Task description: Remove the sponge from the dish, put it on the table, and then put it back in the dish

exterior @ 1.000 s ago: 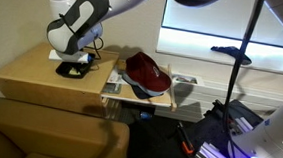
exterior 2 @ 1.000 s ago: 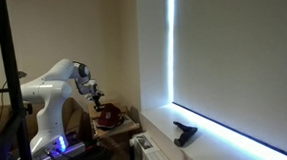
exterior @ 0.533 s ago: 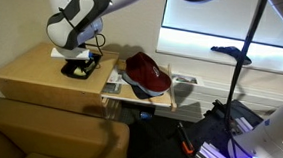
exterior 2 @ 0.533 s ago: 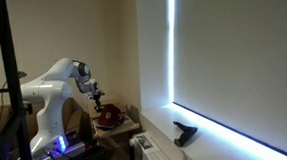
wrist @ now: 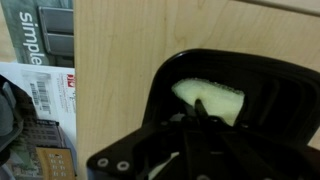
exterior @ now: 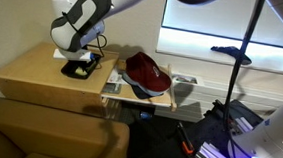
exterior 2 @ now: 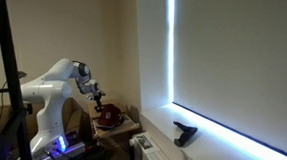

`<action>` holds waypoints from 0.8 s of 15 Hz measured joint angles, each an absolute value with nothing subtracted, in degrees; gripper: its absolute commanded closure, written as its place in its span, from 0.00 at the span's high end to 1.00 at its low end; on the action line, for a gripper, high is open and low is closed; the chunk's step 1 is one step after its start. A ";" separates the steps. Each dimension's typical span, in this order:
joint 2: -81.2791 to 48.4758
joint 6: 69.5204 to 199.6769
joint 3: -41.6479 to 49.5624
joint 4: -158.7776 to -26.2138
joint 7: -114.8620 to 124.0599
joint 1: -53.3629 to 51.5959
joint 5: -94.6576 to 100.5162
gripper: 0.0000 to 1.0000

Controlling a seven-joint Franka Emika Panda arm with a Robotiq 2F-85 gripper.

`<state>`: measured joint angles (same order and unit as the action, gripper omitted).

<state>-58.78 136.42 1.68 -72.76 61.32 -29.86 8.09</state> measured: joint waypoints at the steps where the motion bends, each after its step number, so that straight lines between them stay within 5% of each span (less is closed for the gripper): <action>1: -59.14 137.72 2.07 -72.76 62.02 -29.86 8.16 0.01; 6: -59.71 141.76 2.78 -72.63 64.29 -29.84 8.07 0.01; 7: -59.73 141.94 2.77 -72.49 64.51 -29.84 8.04 0.29; 12: -59.76 141.85 2.55 -72.08 64.56 -29.84 7.16 0.57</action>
<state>-59.76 141.85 2.55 -72.08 64.56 -29.84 7.16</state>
